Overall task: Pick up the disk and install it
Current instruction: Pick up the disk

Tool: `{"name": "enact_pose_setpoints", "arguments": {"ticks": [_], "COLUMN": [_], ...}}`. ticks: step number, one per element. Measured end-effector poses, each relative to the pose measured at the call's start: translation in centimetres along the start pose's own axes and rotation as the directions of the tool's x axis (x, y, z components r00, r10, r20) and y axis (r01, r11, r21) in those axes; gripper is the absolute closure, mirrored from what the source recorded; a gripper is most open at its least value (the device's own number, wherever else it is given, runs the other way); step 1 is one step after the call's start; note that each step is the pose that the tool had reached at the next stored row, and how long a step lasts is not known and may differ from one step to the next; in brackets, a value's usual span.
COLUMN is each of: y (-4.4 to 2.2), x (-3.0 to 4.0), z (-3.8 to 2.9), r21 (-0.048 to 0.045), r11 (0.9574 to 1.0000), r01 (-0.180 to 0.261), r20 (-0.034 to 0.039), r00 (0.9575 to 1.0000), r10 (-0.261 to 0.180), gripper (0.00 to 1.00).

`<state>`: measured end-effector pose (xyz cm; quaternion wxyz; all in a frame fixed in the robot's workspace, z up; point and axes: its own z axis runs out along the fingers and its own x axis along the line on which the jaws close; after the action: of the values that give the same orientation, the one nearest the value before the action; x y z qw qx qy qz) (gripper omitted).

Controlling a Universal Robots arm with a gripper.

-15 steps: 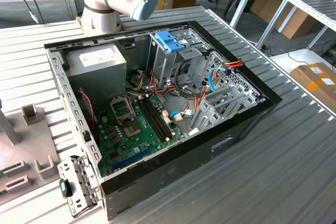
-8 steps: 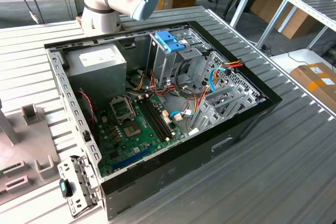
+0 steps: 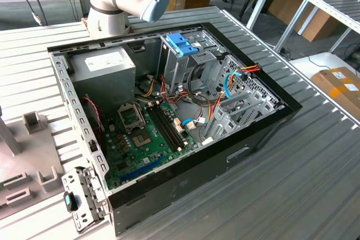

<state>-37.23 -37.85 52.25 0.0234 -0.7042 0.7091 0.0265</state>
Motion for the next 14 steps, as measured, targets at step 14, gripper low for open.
{"name": "enact_pose_setpoints", "arguments": {"ticks": [14], "y": [-1.21], "x": [0.1], "z": [0.07], "r21": [0.0], "r11": [1.0], "r01": [0.0], "r20": [0.0], "r00": [1.0], "r10": [0.0], "gripper": [0.63]}}
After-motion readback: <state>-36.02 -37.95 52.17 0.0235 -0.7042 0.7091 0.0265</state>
